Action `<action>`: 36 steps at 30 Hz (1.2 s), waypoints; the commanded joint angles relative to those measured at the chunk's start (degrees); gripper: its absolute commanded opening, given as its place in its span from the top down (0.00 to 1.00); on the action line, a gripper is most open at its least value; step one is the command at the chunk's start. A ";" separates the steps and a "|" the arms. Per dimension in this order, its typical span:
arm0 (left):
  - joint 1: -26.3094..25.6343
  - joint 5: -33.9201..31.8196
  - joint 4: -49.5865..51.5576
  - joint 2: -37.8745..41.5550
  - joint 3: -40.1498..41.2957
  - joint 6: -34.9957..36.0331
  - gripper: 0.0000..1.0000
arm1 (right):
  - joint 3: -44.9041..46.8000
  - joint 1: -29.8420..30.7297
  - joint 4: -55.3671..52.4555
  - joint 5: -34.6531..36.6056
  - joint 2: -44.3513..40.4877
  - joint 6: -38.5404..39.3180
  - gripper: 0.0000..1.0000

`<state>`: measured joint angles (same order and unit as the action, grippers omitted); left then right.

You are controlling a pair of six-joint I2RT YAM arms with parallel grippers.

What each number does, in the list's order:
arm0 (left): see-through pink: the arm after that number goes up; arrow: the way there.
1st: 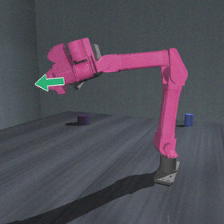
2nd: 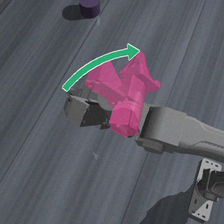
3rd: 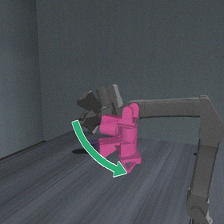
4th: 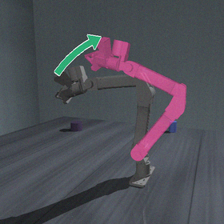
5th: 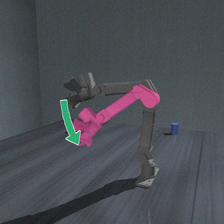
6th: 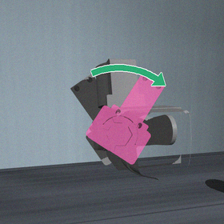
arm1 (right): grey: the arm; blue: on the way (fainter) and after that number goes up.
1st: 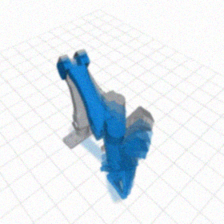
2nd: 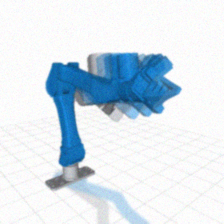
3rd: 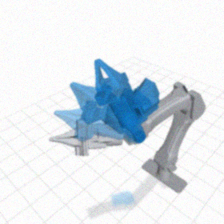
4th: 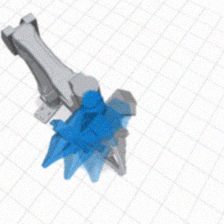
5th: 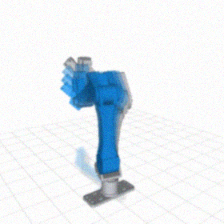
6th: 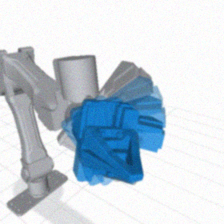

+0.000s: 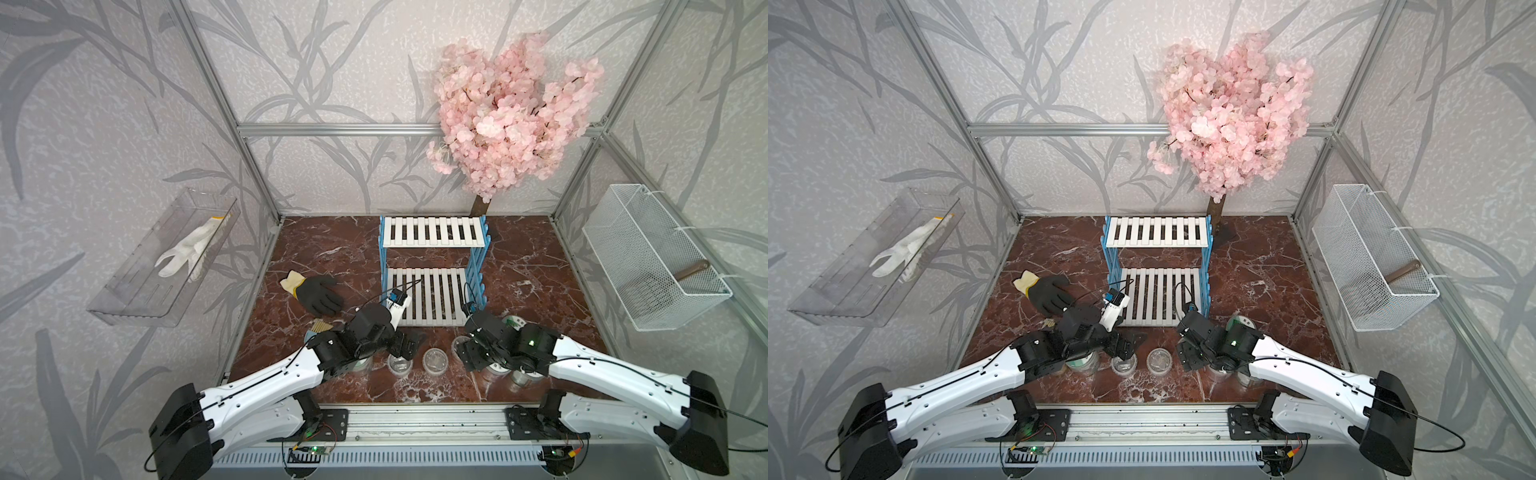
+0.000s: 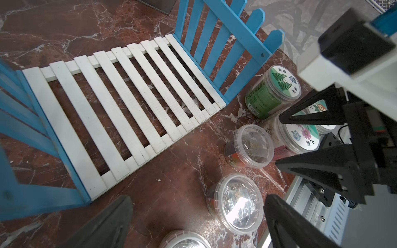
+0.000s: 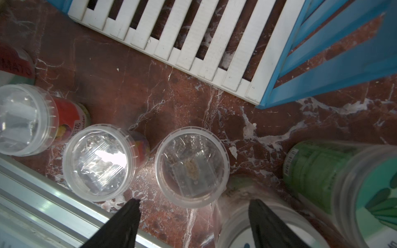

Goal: Place the seed container on the shelf
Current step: Pick up the seed jar at the center of the board.

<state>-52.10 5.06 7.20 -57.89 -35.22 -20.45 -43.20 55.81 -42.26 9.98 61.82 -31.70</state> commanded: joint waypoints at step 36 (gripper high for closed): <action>-0.29 1.85 -4.95 -0.39 0.61 4.71 0.00 | 0.29 -1.63 6.13 -0.09 10.23 3.15 0.10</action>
<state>-52.14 4.60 2.50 -57.63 -34.33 -17.45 -43.31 54.65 -35.99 8.97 71.59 -27.70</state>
